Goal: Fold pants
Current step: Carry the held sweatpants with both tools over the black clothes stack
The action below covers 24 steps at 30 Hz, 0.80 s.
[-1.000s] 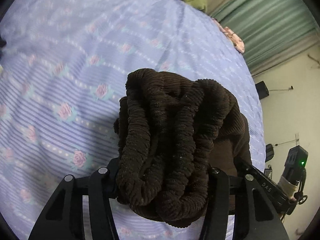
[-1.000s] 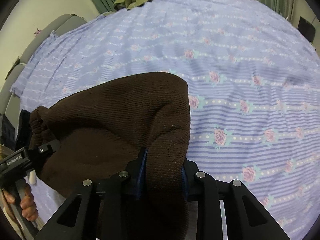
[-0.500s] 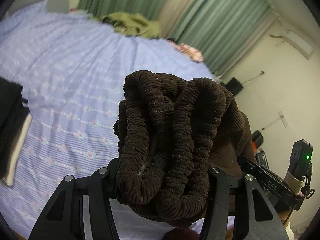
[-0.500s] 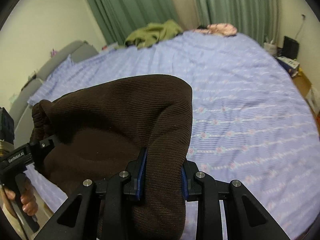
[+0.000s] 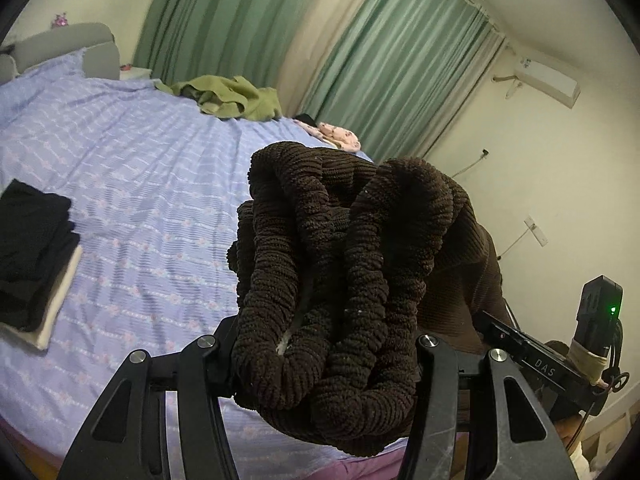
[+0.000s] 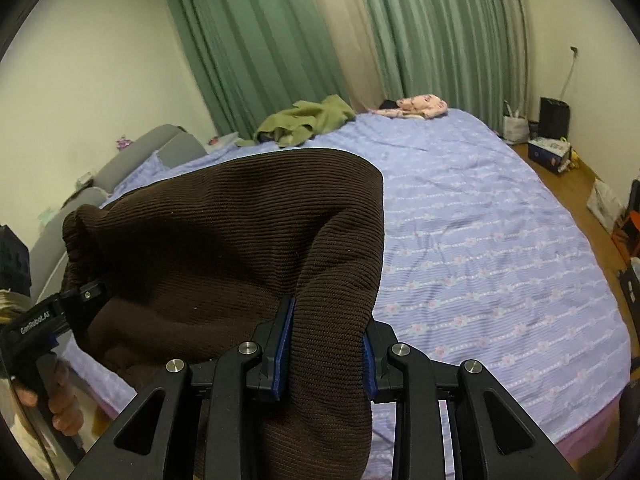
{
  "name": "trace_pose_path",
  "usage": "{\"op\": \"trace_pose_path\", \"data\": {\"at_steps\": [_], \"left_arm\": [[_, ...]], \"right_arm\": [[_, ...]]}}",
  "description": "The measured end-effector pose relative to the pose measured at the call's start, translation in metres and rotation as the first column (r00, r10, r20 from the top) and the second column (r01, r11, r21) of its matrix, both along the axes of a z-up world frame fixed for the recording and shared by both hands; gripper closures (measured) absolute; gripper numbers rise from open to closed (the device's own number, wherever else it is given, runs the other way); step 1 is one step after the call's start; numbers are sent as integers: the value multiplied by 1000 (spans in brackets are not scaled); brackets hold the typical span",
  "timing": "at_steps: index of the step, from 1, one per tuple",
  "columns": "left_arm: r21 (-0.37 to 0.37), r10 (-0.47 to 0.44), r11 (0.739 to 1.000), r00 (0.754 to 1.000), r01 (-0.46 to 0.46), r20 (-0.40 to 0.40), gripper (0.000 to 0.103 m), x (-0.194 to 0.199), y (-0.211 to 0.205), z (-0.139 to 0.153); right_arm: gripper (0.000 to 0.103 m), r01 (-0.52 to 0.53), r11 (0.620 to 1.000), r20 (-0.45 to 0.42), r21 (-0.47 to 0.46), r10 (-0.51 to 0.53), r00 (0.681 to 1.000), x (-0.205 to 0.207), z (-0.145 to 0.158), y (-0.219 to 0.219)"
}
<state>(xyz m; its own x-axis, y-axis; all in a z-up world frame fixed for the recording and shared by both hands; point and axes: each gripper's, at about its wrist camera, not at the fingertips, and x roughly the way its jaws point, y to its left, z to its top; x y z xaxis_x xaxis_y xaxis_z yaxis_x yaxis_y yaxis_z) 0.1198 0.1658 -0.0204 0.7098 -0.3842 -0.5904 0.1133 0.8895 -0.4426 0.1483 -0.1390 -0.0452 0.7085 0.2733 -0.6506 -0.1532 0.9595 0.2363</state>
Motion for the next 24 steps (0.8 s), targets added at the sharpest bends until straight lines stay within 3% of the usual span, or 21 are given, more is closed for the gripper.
{"op": "trace_pose_path", "data": {"at_steps": [6,12,19,24], "left_arm": [[47,87,995,996,-87,-8,50,-48,17,16],[11,201,980,980,-201,3,50,-100,57,16],[-20,289,957,957,-289,8,49,-134,139,3],[2,274,962,962,-274,8,49,-133,219,-6]], "right_arm": [[74,-89,994,4,70,89,996,-21,-2,7],[74,-196,979,8,60,196,981,-40,4,41],[74,-296,955,27,21,296,955,-55,12,117],[74,-307,951,7,40,307,952,-49,0,192]]}}
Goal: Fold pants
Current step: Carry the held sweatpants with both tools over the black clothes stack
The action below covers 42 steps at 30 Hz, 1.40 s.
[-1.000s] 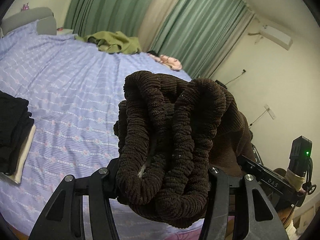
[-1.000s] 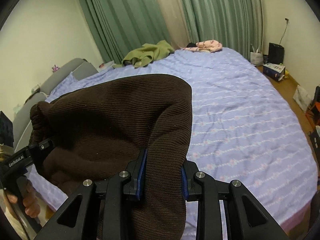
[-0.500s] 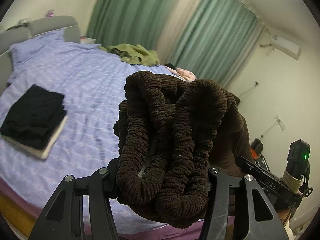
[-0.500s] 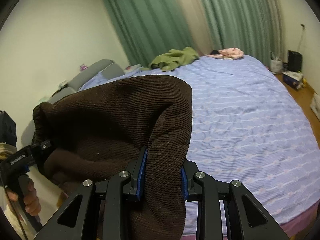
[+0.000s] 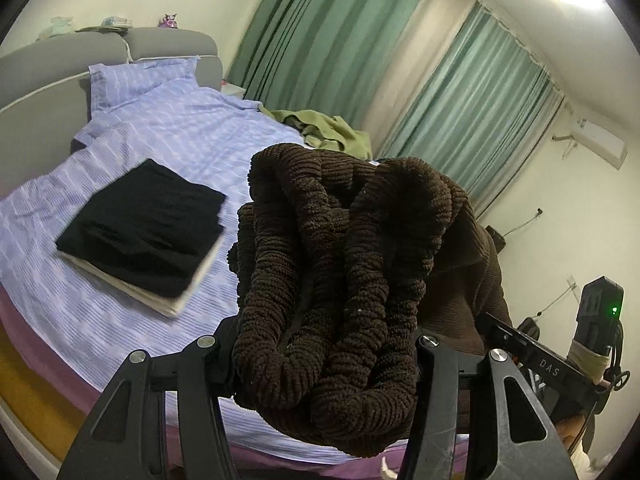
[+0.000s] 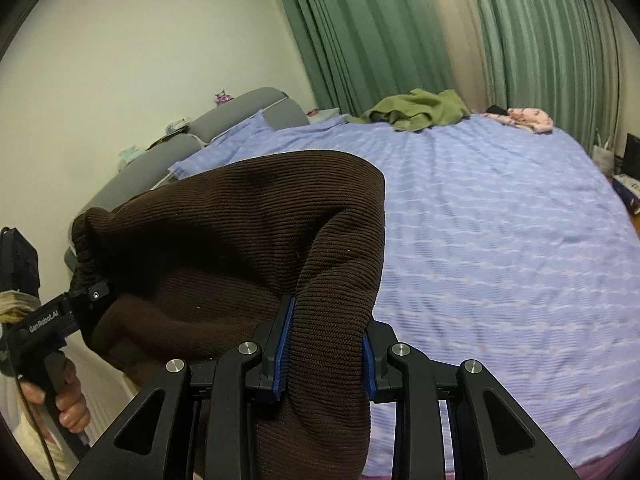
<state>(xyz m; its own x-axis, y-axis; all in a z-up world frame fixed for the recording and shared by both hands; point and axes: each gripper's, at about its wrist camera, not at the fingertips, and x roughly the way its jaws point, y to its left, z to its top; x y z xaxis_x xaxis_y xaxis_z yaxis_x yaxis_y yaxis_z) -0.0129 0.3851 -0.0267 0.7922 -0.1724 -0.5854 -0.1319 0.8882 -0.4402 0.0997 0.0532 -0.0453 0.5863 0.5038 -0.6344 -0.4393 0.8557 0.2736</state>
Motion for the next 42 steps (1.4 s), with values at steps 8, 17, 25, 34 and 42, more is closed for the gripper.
{"op": "trace_pose_path", "data": {"at_steps": [8,17,25,34,42], "left_arm": [[8,-71,997,993,72,-97,49,30,152,-21],[3,-104,994,985,106,-134,49,91,273,-40],[-14,-139,990,967,139,-213,49,185,339,-89],[-25,-141,990,942,140,-303,49,249,386,-162],[230,-72,954,892,191,-445,36,278,391,-220]], "right_arm": [[74,65,998,-101,19,-62,993,12,-32,138],[74,22,1000,-120,-11,-23,993,60,-39,244],[74,-4,997,-141,-82,-8,990,138,-72,324],[74,-32,992,-237,-122,2,971,214,-137,378],[74,-66,977,-244,-203,15,970,238,-182,410]]}}
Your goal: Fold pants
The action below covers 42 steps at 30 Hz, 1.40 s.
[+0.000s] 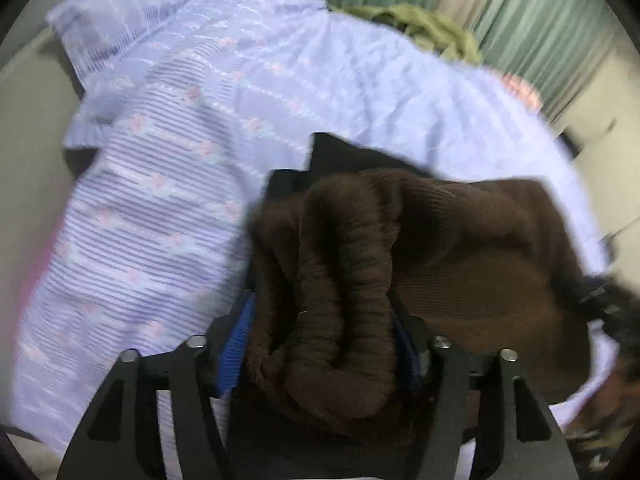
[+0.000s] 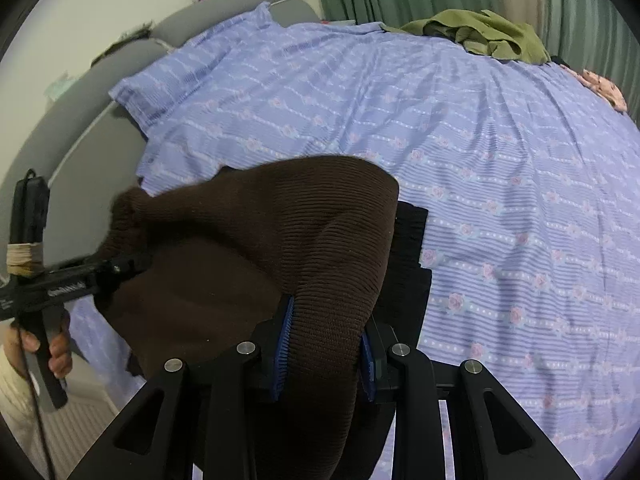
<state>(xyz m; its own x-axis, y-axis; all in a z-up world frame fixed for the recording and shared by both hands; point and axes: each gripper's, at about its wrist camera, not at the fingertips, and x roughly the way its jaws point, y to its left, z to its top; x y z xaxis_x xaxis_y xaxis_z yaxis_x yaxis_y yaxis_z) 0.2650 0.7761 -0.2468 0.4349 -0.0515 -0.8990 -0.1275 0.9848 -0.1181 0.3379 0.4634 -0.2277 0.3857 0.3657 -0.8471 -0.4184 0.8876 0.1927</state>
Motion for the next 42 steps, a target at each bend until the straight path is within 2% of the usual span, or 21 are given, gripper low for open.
{"op": "trace_pose_path", "data": {"at_steps": [2,4,6,8,10,12,17,20,24,26,27,30,34,38,42], "left_arm": [[42,-10,999,1000,10,6,29,-1,1,-2],[57,-7,998,1000,7,10,22,-4,7,1],[77,8,997,1000,-10,21,16,-8,12,6],[79,8,997,1000,-9,17,13,-11,15,9],[87,0,996,1000,0,4,13,-13,13,13],[123,-8,992,999,4,33,13,-19,6,26],[149,18,988,995,-31,93,13,-35,-3,57],[184,44,980,987,-72,152,13,-54,-15,82],[234,63,966,976,-112,210,8,-84,-44,119],[255,42,961,968,-107,249,6,-105,-66,141],[263,30,960,966,-100,259,2,-113,-77,149],[286,16,952,948,-112,318,0,-145,-115,180],[282,16,951,929,-128,370,0,-181,-163,209],[223,-5,970,908,-98,420,0,-216,-209,232],[238,-31,967,891,-87,453,0,-244,-259,253]], "right_arm": [[72,-18,999,4,-37,18,1000,-1,-6,6],[65,-34,997,17,-70,35,999,-4,-9,11],[42,-5,995,36,-102,9,999,-4,-8,10],[36,39,992,63,-119,-31,998,-4,-5,3],[36,52,993,40,-101,-48,998,-4,-5,-3],[36,69,993,27,-93,-67,997,-6,0,-7],[35,83,992,105,-99,-73,992,-25,29,-19],[26,74,994,133,-82,-63,989,-36,50,-27],[25,56,997,169,-54,-47,984,-56,78,-42],[23,53,998,188,-22,-48,981,-71,96,-57],[20,56,998,196,-10,-53,979,-77,102,-63],[17,57,998,224,23,-61,973,-104,124,-90],[14,79,996,273,41,-87,958,-141,152,-130],[10,106,993,328,42,-114,938,-182,180,-173],[10,134,990,359,45,-141,923,-222,203,-216]]}}
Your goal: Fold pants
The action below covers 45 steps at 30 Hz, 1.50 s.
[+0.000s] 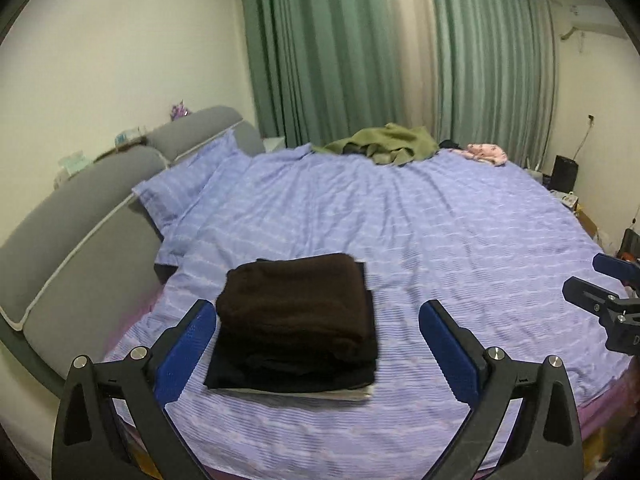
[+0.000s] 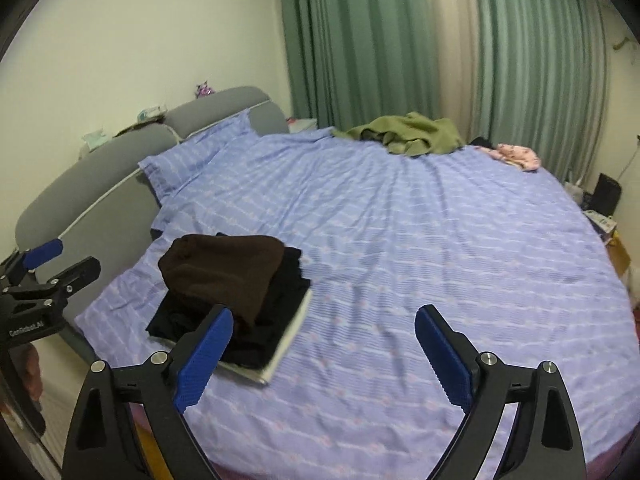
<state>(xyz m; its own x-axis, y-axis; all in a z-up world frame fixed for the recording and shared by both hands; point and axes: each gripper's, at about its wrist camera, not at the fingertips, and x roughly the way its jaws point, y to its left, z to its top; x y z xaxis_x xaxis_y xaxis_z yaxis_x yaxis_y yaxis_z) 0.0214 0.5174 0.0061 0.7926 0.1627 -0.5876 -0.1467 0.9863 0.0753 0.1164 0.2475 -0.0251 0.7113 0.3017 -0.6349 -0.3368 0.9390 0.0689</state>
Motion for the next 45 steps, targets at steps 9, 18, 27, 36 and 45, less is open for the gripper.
{"op": "trace_pose_path", "data": {"at_steps": [9,18,27,36,45], "left_arm": [[-45,-70,997,998,70,-5,0,-45,-85,13],[-82,-127,989,992,125,-27,0,-69,-143,12],[-68,-143,988,990,142,-8,0,-89,-177,26],[-47,-130,990,991,131,20,0,-104,-196,39],[-40,-152,988,988,152,14,0,-115,-213,38]], "right_arm": [[10,65,998,4,5,-65,998,-71,27,-89],[10,137,990,40,-20,-136,990,-114,38,-147],[10,147,989,57,17,-148,987,-136,48,-180],[10,158,986,78,48,-162,984,-152,53,-199],[10,169,984,90,56,-174,981,-163,56,-209]]}}
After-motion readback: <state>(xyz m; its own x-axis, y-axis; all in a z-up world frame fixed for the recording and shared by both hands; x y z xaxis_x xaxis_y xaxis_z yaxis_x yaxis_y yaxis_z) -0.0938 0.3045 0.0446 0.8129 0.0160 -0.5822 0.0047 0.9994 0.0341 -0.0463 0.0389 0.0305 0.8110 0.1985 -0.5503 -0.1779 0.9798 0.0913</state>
